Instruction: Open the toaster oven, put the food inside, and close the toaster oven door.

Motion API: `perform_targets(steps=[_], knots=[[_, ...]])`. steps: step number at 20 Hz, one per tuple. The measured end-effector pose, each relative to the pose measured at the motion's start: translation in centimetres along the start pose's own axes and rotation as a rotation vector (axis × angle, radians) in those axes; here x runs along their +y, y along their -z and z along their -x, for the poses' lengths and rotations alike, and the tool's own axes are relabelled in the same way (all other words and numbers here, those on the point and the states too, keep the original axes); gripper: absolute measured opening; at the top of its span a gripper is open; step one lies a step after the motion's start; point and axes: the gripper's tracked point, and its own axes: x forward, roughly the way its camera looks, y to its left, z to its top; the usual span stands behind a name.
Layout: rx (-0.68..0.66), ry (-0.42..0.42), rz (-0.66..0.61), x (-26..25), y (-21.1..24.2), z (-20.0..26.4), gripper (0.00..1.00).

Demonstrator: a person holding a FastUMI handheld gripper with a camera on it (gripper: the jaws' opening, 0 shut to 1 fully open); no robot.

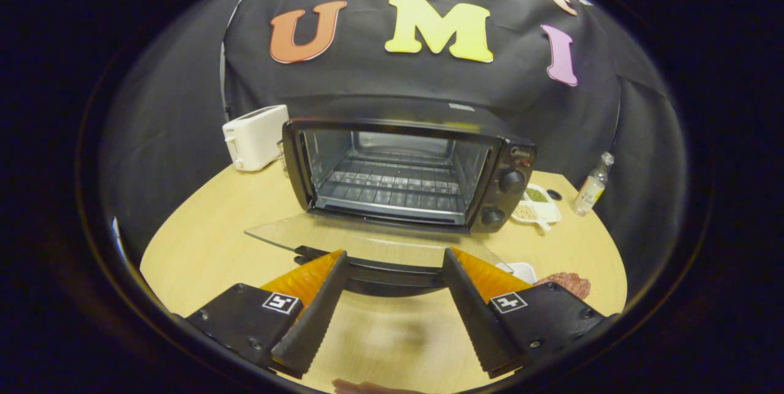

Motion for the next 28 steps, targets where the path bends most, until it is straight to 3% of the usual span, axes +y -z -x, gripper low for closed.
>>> perform_targets(steps=[5,11,17,22,28], knots=[[0.166,-0.078,-0.089,0.2,4.9,-2.5,0.98],[0.124,-0.143,-0.09,-0.8,2.4,-0.9,0.98],[0.074,-0.105,-0.082,-7.4,-0.4,2.8,0.98],[0.077,-0.135,-0.099,-12.5,-1.3,5.1,0.98],[0.085,-0.084,-0.125,-21.3,-0.5,5.8,0.97]])
